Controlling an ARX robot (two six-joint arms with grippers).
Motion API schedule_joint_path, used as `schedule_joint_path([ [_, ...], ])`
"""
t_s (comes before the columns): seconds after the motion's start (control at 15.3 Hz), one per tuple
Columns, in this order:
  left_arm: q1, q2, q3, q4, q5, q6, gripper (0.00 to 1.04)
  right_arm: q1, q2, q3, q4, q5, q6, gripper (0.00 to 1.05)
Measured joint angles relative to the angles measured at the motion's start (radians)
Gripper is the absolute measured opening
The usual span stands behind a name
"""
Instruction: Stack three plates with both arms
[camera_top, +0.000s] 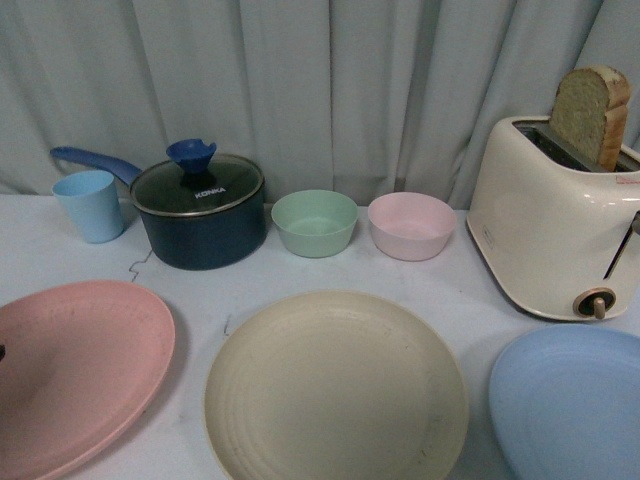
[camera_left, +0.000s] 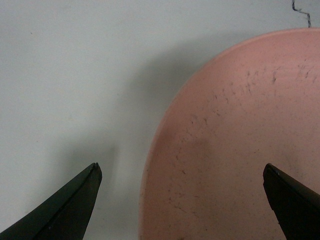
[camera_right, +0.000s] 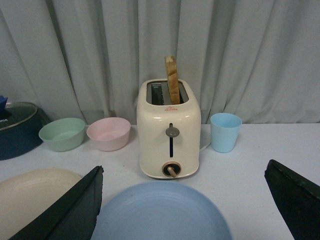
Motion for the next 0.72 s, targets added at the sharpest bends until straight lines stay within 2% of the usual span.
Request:
schedule_joint_path([
  [0.2, 0.0, 0.051, 0.0, 0.02, 0.008, -0.003, 0.98, 0.0, 0.0, 0.0, 0.0, 0.0, 0.0, 0.98],
  [0.26, 0.005, 0.059, 0.0, 0.029, 0.008, -0.002, 0.92, 0.0, 0.0, 0.0, 0.0, 0.0, 0.0, 0.98],
  [0.72, 0.039, 0.051, 0.003, 0.022, 0.005, -0.003, 0.15, 0.0, 0.0, 0.0, 0.0, 0.0, 0.0, 0.98],
])
